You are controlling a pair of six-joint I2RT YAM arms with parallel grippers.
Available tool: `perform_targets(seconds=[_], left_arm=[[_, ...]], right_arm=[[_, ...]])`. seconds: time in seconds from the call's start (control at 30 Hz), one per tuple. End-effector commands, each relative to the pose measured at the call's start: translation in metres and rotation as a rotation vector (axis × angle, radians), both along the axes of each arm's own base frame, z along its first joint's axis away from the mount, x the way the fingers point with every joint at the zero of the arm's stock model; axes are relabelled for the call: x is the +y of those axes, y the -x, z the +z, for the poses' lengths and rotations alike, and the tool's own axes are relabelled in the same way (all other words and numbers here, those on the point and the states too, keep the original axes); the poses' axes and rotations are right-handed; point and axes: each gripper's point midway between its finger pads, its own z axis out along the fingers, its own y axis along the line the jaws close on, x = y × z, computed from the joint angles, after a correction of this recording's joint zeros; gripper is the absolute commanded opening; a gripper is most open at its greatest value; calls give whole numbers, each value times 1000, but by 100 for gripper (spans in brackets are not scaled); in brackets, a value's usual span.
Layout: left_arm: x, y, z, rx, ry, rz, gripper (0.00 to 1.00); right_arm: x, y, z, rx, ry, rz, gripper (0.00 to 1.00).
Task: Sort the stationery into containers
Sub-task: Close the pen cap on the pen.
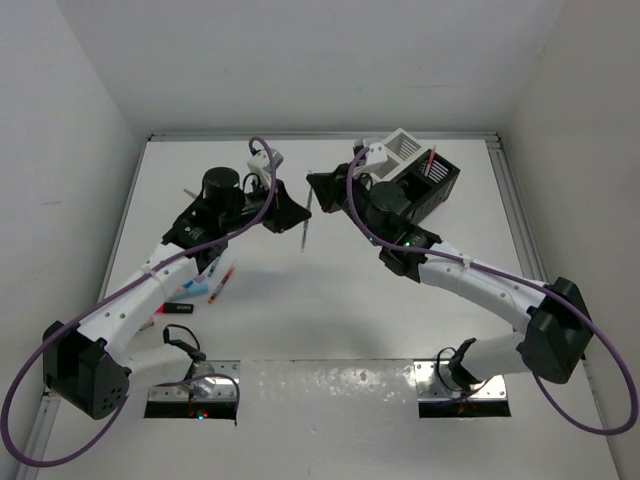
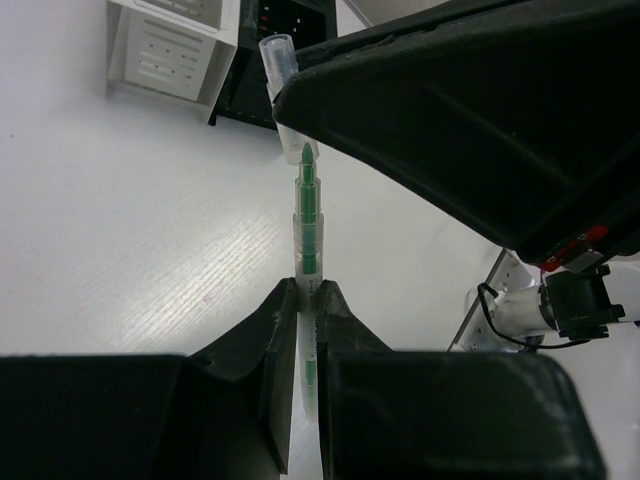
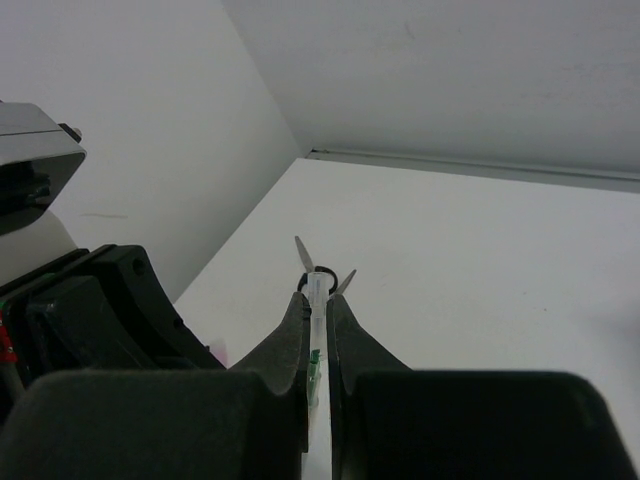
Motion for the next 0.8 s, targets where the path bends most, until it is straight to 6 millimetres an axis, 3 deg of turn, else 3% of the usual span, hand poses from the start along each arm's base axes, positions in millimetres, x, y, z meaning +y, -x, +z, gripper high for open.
perform_targets(seconds=[0.0, 0.13, 0.5, 0.67, 0.73, 0.77], left_arm=[[3, -6, 24, -78, 52, 20, 0], [8, -9, 26, -85, 54, 38, 0], [11, -9, 14, -55, 35, 60, 0], [14, -19, 34, -101, 79, 90, 0], [14, -25, 54, -143, 121, 98, 0], [14, -27, 63, -152, 146, 102, 0]], right_arm=[[6, 4, 7, -12, -42, 13, 0], [6, 4, 0, 2, -39, 14, 0], [4, 4, 15, -36, -38, 9, 0], [9, 7, 3, -26, -41, 40, 0], [19, 16, -11, -30, -31, 116, 0], [23, 19, -7, -53, -46, 139, 0]])
